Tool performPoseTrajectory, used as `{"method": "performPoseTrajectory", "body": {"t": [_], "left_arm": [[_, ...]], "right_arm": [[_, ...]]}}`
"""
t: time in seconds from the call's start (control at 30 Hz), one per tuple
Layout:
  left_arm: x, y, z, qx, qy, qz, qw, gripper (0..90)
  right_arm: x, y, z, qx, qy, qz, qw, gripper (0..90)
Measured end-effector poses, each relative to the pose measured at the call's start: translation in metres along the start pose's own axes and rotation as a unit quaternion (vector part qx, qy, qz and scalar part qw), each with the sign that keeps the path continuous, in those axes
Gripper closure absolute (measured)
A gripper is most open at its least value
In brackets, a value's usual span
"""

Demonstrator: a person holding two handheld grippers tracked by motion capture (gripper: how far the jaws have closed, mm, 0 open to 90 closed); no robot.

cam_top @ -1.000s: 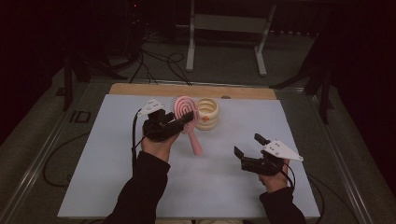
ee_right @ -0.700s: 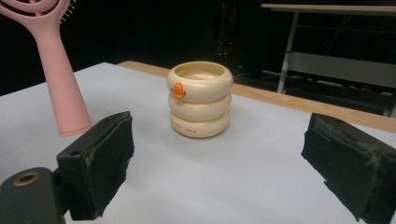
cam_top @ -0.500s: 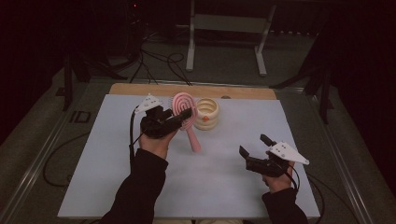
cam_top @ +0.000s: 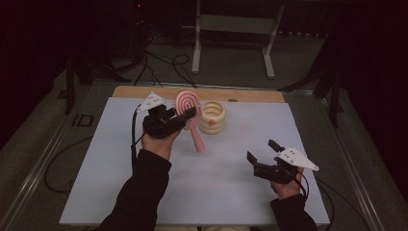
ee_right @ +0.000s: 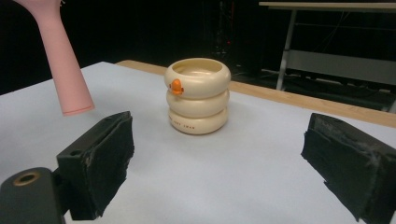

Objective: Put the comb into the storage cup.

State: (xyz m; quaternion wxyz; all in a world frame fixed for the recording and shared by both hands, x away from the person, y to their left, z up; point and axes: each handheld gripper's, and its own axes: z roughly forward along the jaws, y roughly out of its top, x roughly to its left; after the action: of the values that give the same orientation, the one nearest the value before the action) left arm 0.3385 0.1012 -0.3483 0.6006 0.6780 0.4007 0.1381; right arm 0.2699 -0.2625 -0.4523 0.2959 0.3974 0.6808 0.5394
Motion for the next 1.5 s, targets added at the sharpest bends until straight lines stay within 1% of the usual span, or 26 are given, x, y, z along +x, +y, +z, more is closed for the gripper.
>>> {"method": "performPoseTrajectory", "body": {"t": [0.2, 0.63, 0.67, 0.87, 1.5], "left_arm": [[0.002, 0.003, 0.001, 0.000, -0.001, 0.001, 1.0000, 64.9], [0.005, 0.010, 0.004, -0.002, -0.003, -0.001, 1.0000, 64.9], [0.006, 0.013, 0.005, -0.002, -0.002, 0.001, 1.0000, 64.9], [0.007, 0.016, 0.006, -0.004, -0.002, 0.003, 1.0000, 64.9], [0.012, 0.020, 0.013, -0.003, 0.003, 0.010, 0.9999, 64.9]], "right_arm": [[0.000, 0.000, 0.000, 0.003, -0.001, 0.004, 1.0000, 8.4], [-0.001, -0.001, 0.000, 0.004, -0.003, 0.004, 1.0000, 8.4], [-0.001, -0.001, 0.000, 0.004, -0.003, 0.004, 1.0000, 8.4], [-0.001, -0.001, 0.001, 0.004, -0.003, 0.005, 1.0000, 8.4], [-0.002, -0.002, 0.001, 0.006, -0.004, 0.006, 1.0000, 8.4]]}}
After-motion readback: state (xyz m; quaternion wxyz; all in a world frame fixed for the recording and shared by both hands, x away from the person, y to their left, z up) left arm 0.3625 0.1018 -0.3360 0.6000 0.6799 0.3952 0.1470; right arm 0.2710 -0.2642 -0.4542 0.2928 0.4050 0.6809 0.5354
